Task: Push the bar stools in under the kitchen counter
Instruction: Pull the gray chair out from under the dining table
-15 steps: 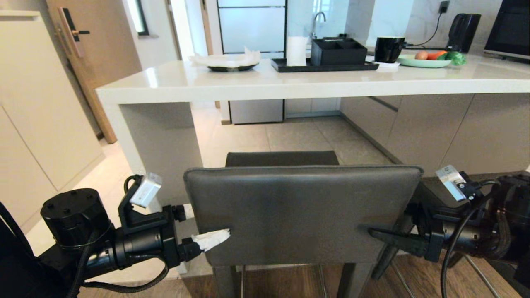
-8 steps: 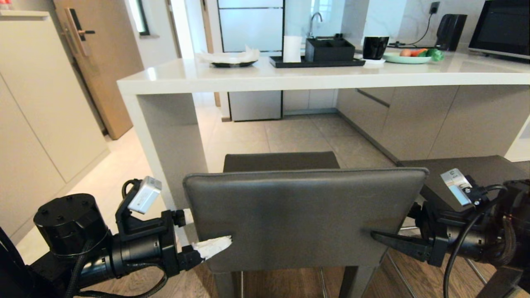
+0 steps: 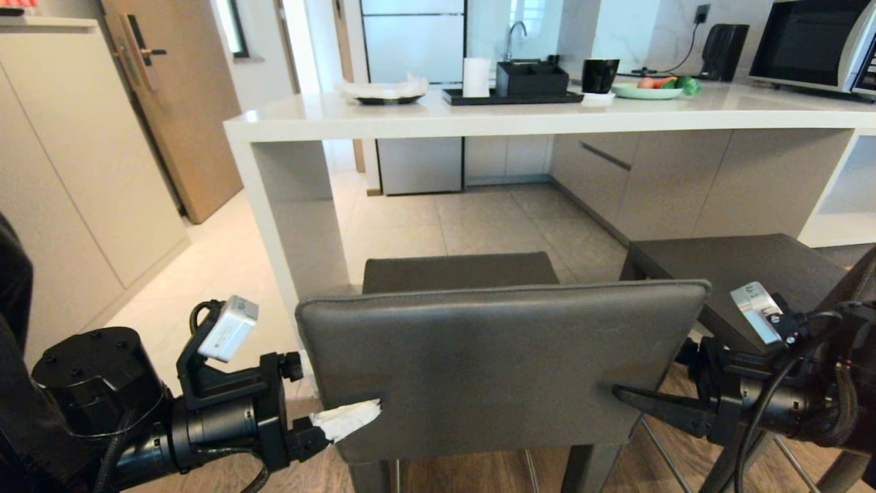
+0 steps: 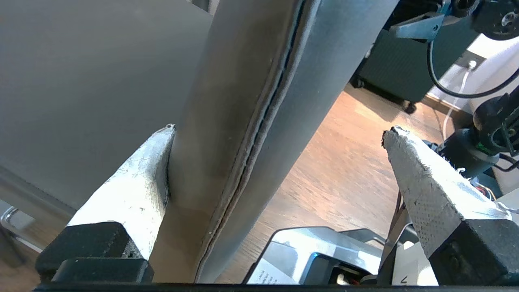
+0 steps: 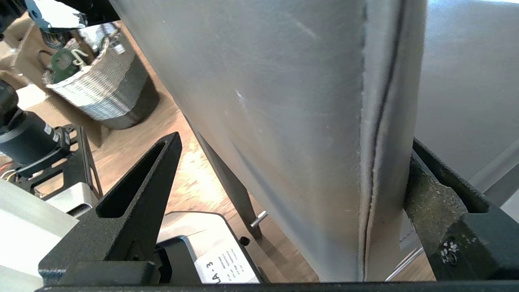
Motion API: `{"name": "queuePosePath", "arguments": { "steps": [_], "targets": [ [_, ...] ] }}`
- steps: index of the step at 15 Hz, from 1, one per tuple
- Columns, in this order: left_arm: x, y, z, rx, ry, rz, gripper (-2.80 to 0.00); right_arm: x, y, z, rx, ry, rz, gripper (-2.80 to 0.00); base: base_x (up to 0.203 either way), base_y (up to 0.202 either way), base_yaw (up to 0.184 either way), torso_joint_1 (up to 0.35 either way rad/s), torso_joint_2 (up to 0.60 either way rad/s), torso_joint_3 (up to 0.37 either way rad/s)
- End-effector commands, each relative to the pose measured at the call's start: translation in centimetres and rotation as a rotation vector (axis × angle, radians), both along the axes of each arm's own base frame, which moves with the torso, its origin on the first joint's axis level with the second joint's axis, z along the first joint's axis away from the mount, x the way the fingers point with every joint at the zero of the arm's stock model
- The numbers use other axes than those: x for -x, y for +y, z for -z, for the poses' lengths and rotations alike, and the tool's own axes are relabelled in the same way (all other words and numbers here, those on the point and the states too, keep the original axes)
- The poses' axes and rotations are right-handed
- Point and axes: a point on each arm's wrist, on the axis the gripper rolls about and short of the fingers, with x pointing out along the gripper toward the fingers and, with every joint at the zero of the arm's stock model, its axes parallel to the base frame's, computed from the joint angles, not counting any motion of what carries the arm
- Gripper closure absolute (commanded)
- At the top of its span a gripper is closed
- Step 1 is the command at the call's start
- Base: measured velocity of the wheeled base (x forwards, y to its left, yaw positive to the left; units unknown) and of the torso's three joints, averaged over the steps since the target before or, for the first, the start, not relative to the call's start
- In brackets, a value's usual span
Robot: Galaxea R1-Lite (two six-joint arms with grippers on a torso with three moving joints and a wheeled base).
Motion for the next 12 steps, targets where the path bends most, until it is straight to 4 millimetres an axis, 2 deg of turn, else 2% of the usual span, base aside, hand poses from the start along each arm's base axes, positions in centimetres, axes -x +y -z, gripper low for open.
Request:
{"name": "queuePosePath", "arguments": {
  "steps": [1, 3, 7, 12],
  "targets": [
    [-0.1, -0.1, -0.2, 0.006, -0.013, -0.009, -2.80, 0.1, 0.0, -0.1, -0.001, -0.009, -0.001, -2.80, -0.191, 0.000, -0.001, 0.001, 0.00, 0.005],
    [-0.3, -0.1, -0.1, 0.004, -0.009, -0.033, -2.80, 0.0, 0.0, 0.0, -0.001, -0.007, -0.001, -2.80, -0.106, 0.000, -0.001, -0.010, 0.00, 0.005],
    [-0.5, -0.5, 0.6, -0.009, 0.019, -0.022, -2.80, -0.4, -0.1, 0.4, 0.002, 0.009, 0.006, -2.80, 0.000, 0.000, 0.000, 0.000, 0.00, 0.000],
    [-1.5, -1.0, 0.9, -0.008, 0.018, -0.029, -2.80, -3.3, -0.3, 0.4, 0.023, -0.016, 0.113, -2.80, 0.000, 0.000, 0.000, 0.000, 0.00, 0.000]
  ]
}}
